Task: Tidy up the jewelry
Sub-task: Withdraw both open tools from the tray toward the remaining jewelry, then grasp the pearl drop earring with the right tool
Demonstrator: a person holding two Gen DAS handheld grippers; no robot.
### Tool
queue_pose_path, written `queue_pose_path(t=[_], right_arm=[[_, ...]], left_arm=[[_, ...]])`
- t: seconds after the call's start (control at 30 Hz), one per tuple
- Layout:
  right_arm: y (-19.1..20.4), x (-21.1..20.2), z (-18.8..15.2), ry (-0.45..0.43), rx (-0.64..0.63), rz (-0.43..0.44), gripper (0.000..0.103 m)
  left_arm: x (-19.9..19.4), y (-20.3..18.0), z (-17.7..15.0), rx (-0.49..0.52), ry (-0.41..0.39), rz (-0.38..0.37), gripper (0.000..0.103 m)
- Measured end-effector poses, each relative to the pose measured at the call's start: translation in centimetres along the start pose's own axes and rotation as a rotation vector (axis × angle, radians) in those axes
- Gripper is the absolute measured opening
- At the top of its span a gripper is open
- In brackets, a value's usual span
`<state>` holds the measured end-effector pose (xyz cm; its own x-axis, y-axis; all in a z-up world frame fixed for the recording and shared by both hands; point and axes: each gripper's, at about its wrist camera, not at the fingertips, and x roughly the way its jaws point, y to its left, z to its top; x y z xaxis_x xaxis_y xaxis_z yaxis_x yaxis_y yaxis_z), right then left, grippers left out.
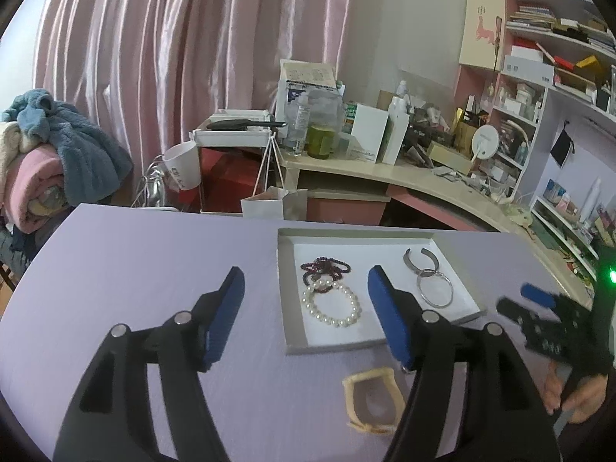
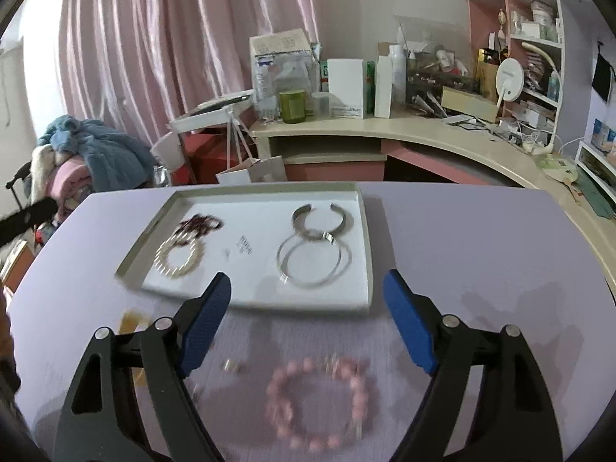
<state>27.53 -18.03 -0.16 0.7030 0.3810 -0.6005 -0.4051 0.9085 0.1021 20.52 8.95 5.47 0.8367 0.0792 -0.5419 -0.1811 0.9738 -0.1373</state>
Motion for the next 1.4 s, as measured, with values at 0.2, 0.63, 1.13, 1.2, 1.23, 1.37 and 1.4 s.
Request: queue_pose_path(t=[0.2, 0.63, 1.13, 1.2, 1.23, 1.37, 1.4], right_arm=[[1.5, -3.2, -3.6, -0.002, -0.008, 0.033, 0.077], [4.9, -3.2, -9.8, 0.123, -0.053, 0.064, 0.064], [7.1, -1.1, -11.0, 0.229, -0.110, 0.013, 0.041], [7.1, -1.0, -10.9, 0.229, -0.111, 0.013, 0.039], [7.1, -1.1, -11.0, 0.229, -0.111, 0.014, 0.038], [7.0, -1.1, -10.9, 0.229, -0.112, 0.012, 0.030], [7.0, -1.1, -10.9, 0.229, -0.112, 0.016, 0.024]], left_arm=[[-3.9, 0.2, -1.2, -0.008, -0.036, 0.014, 0.075], [-9.1, 1.0, -3.2, -0.033, -0.071, 0.025, 0.078], [-9.5, 1.9, -4.1, -0.043, -0.054, 0.025, 0.079], [-9.4, 1.9, -4.1, -0.040, -0.051, 0.026, 0.079], [-9.3, 1.9, -4.0, -0.040, -0.049, 0.026, 0.079], [-8.8, 1.8, -3.9, -0.040, -0.040, 0.027, 0.079], [-8.6, 1.8, -4.0, -0.042, -0.036, 0.026, 0.079]])
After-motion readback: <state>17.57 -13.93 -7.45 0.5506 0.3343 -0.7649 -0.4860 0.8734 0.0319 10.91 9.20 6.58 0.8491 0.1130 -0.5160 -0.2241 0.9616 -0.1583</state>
